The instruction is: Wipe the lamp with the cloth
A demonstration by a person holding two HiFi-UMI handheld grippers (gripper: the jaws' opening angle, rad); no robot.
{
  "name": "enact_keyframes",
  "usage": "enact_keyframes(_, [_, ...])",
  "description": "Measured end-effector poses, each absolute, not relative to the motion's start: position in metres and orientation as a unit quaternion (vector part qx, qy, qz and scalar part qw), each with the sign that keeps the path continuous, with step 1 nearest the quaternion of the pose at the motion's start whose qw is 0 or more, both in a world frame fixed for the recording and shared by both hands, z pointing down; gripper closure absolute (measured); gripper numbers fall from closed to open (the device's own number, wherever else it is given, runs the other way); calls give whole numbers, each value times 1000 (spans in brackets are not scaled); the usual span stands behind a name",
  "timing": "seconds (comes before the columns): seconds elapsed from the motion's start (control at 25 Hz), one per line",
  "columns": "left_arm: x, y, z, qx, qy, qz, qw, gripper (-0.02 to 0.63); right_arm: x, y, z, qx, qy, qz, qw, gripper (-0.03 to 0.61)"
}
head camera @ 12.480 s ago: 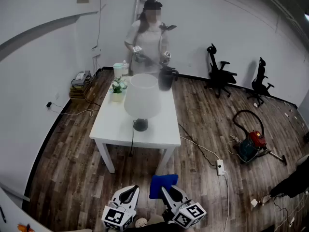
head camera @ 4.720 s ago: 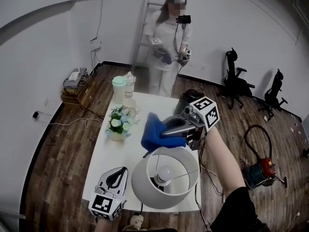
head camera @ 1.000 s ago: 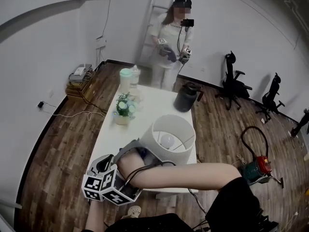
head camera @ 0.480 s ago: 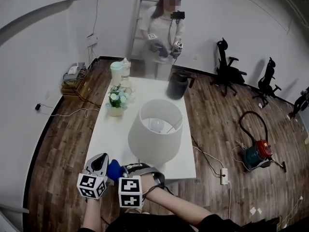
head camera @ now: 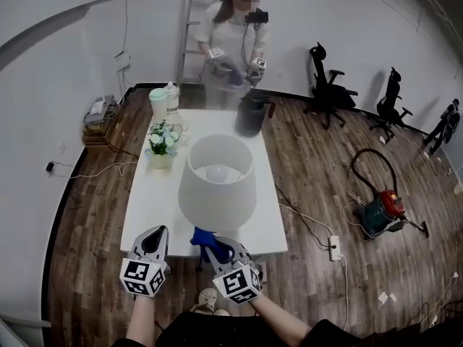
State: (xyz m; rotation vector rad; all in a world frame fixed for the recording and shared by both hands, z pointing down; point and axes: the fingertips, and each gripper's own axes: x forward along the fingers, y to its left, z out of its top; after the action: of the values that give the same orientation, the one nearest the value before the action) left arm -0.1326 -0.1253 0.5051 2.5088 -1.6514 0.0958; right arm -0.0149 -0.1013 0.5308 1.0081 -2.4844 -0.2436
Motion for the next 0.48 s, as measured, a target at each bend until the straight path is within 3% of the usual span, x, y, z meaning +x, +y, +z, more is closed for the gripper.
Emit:
enact_keyframes(0.12, [-124, -128, 504, 835, -545, 34, 61, 601, -5, -120, 522, 414, -889, -85, 177, 503])
enact_keyframes(0.48, [-108, -120, 498, 842, -535, 50, 38, 602, -6, -182, 522, 478, -857, -132, 139, 503])
